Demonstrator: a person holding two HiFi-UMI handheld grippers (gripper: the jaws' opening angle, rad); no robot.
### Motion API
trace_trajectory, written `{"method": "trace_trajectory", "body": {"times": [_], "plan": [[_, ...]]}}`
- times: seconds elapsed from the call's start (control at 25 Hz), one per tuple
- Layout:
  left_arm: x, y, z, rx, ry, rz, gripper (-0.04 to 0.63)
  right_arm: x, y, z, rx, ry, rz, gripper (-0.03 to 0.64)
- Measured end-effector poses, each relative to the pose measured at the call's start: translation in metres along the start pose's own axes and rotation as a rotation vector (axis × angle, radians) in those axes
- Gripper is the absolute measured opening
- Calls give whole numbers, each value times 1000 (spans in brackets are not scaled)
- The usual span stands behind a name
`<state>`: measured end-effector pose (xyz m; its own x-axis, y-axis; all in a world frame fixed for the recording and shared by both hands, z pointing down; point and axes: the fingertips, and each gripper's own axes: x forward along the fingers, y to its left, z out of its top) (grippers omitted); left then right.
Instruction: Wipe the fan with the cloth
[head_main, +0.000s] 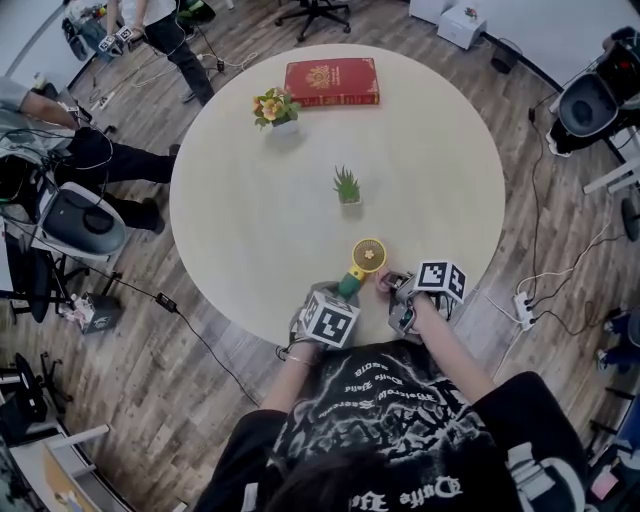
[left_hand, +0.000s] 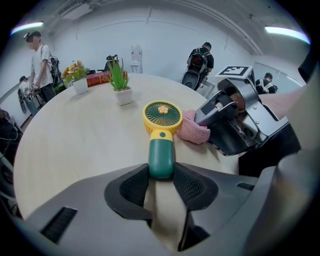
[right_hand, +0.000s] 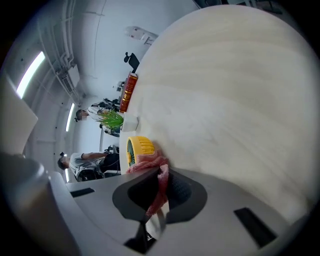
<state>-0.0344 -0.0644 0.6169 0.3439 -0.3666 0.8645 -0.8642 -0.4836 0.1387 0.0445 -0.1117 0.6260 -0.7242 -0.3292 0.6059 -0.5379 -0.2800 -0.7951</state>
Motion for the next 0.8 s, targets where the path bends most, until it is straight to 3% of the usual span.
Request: {"method": "trace_trajectory", "body": {"times": [0.52, 0.8], "plan": [[1, 0, -2, 42, 9, -3, 172, 24, 17, -28, -263, 153, -35, 28], [-2, 0, -2, 39, -15, -30, 174, 29, 23, -52, -660, 378, -121, 26]]}}
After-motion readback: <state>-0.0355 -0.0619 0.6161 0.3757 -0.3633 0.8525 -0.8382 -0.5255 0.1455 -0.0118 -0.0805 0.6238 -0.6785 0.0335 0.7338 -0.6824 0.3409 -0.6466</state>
